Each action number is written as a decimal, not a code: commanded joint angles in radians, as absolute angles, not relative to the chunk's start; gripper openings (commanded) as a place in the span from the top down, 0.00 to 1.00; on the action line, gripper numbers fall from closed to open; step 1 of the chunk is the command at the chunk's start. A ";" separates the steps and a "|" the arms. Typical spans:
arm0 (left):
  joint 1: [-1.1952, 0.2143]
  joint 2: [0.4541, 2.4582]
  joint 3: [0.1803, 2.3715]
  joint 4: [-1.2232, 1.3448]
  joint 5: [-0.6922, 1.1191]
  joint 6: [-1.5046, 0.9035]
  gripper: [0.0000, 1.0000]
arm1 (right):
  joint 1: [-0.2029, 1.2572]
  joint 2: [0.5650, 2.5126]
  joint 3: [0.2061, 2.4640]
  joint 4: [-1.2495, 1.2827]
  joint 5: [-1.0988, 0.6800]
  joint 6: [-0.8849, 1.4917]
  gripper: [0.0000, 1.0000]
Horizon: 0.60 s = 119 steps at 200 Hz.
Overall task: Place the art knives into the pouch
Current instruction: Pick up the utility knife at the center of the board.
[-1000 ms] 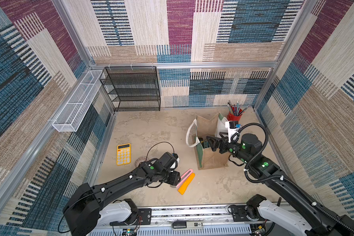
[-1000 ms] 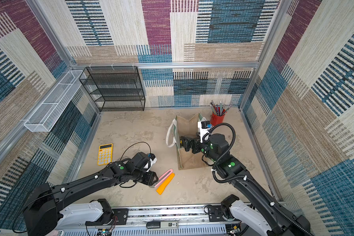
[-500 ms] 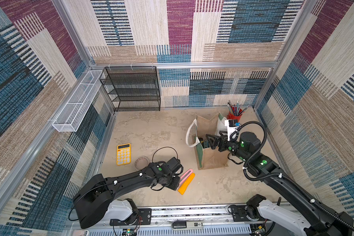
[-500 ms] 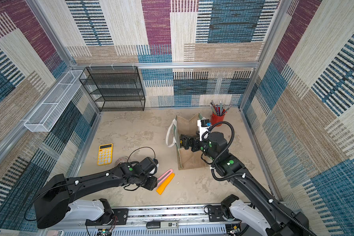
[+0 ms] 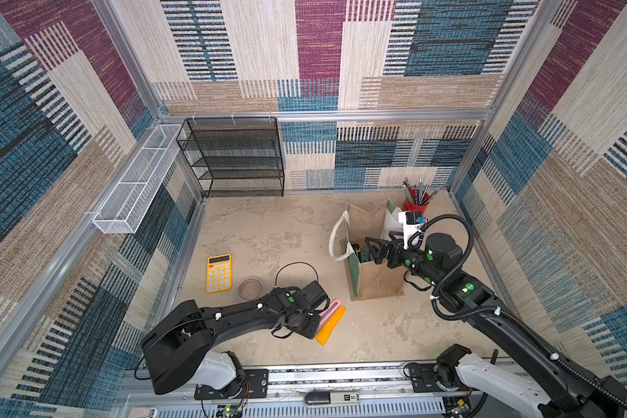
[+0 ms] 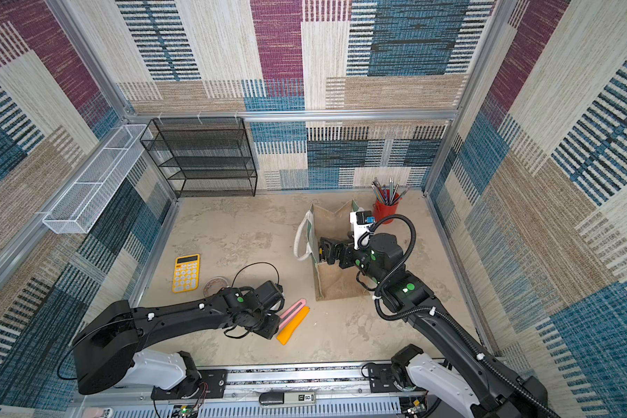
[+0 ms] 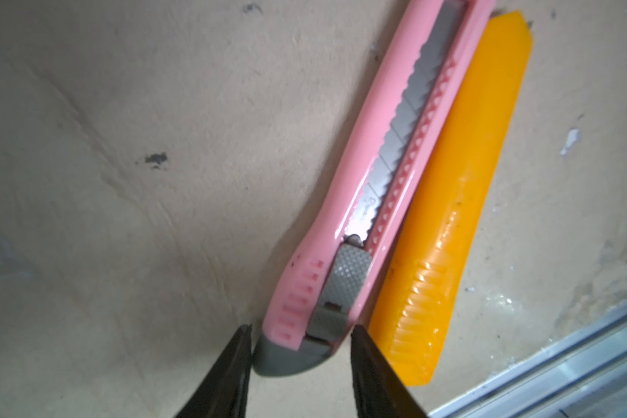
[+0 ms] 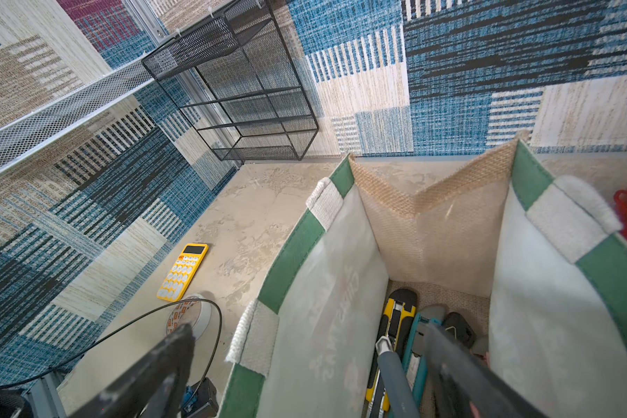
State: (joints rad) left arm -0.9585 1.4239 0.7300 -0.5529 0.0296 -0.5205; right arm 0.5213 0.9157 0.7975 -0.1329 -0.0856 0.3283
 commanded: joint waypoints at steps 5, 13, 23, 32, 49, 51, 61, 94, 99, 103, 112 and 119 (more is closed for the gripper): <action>-0.962 1.441 0.735 -0.531 0.029 -0.534 0.52 | 0.521 0.910 0.801 -0.130 -0.066 0.330 0.00; -0.962 1.448 0.733 -0.523 0.031 -0.535 0.52 | 0.521 0.910 0.801 -0.130 -0.067 0.330 0.00; -0.962 1.461 0.737 -0.520 0.027 -0.537 0.52 | 0.522 0.908 0.801 -0.128 -0.068 0.330 0.00; -0.962 1.473 0.742 -0.519 0.023 -0.538 0.51 | 0.521 0.907 0.798 -0.128 -0.068 0.330 0.00; -0.962 1.494 0.746 -0.512 0.024 -0.540 0.50 | 0.522 0.905 0.799 -0.127 -0.068 0.330 0.00; -0.961 1.495 0.746 -0.510 0.026 -0.538 0.50 | 0.522 0.906 0.798 -0.127 -0.068 0.330 0.00; -0.961 1.504 0.746 -0.500 0.032 -0.540 0.50 | 0.522 0.905 0.799 -0.127 -0.067 0.328 0.00; -0.962 1.540 0.747 -0.486 0.035 -0.541 0.61 | 0.520 0.905 0.800 -0.128 -0.065 0.321 0.01; -0.962 1.548 0.748 -0.486 0.037 -0.541 0.65 | 0.521 0.906 0.801 -0.128 -0.064 0.321 0.01; -0.962 1.554 0.749 -0.488 0.036 -0.543 0.67 | 0.521 0.905 0.799 -0.128 -0.064 0.321 0.01; -0.962 1.570 0.755 -0.488 0.039 -0.545 0.69 | 0.521 0.904 0.799 -0.126 -0.063 0.321 0.00; -0.962 1.581 0.759 -0.489 0.043 -0.547 0.70 | 0.521 0.904 0.797 -0.124 -0.063 0.321 0.00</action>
State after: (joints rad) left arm -0.9600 1.5291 0.7685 -0.4835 0.0307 -0.5247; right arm 0.5213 0.9081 0.7975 -0.1364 -0.0753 0.3267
